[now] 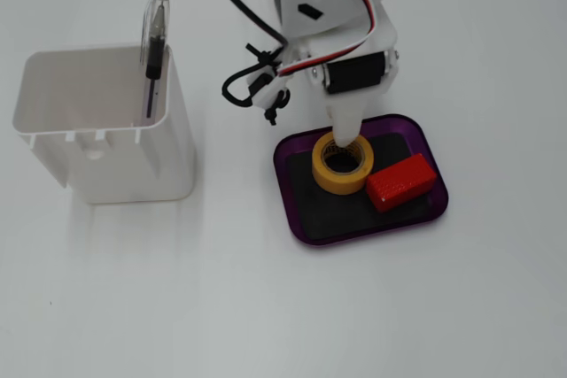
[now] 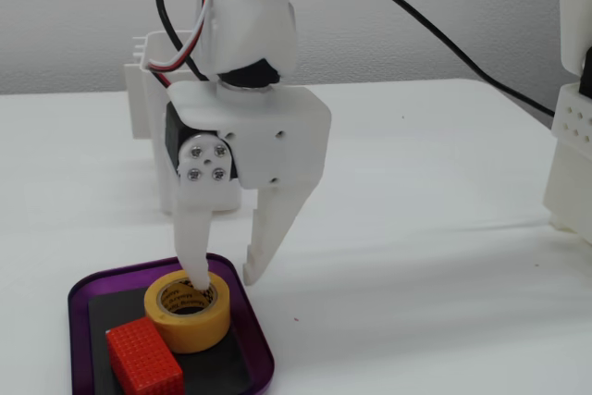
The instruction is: Remove the yellow tape from the box.
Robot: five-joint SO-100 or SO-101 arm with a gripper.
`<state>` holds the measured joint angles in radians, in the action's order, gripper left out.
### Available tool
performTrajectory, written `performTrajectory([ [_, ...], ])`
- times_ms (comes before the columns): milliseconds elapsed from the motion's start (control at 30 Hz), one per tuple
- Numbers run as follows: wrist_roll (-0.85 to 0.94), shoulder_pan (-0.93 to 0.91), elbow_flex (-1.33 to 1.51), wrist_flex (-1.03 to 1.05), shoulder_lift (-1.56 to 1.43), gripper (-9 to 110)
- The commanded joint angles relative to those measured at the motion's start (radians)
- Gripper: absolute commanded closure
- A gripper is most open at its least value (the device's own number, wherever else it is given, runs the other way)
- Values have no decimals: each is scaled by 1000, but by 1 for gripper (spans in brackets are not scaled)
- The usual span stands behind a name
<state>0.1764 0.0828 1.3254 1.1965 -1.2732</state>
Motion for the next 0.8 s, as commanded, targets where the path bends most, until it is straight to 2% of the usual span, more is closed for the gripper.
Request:
performTrajectory([
  [0,-6,12,-32,-6,-9,94],
  [300,-6,11,-32,-66,-6,94],
  [500,-6,9,-31,-86,-5,99],
  [767,-2,9,14,-87,-5,92],
])
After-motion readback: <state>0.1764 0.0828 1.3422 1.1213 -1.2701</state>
